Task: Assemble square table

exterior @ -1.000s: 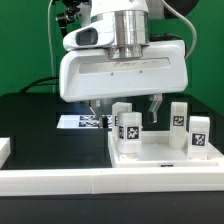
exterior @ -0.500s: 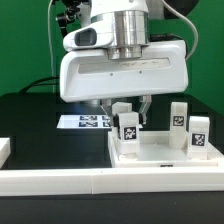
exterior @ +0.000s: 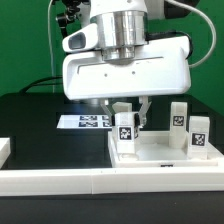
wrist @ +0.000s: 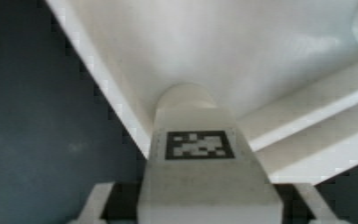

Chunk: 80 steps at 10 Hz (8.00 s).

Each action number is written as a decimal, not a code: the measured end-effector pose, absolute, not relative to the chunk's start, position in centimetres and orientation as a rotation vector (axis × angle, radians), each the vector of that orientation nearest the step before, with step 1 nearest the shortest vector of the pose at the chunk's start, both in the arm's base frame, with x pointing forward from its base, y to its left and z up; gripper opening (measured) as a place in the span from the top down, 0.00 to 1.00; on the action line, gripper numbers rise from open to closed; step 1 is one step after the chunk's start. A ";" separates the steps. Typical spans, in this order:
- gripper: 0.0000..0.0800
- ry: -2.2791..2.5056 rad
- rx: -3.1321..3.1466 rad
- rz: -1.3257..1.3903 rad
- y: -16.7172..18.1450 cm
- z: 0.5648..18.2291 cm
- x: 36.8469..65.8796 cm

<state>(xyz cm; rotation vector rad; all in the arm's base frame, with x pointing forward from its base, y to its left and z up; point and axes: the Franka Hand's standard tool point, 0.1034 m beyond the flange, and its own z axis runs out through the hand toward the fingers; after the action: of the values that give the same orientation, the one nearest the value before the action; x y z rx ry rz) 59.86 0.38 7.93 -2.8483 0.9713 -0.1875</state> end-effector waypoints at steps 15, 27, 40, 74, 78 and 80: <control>0.19 0.979 -2.824 -0.145 0.7 7.8 59.9; 0.19 -0.193 -3.076 -0.193 0.9 7.8 60.0; 0.64 1.101 -2.789 -0.230 0.7 7.7 59.8; 0.64 0.166 -3.067 -0.158 0.4 7.9 60.0; 0.64 0.983 -2.893 -0.140 0.6 7.8 59.8; 0.64 1.319 -2.752 -0.122 0.9 7.7 59.7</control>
Offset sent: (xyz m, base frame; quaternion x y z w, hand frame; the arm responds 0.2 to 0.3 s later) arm -0.0002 0.0049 -0.0133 -0.0242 -0.0719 0.2325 0.9696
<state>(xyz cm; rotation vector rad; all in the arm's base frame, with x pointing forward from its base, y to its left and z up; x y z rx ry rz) 59.71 0.94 7.75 -2.7523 1.3186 -0.1217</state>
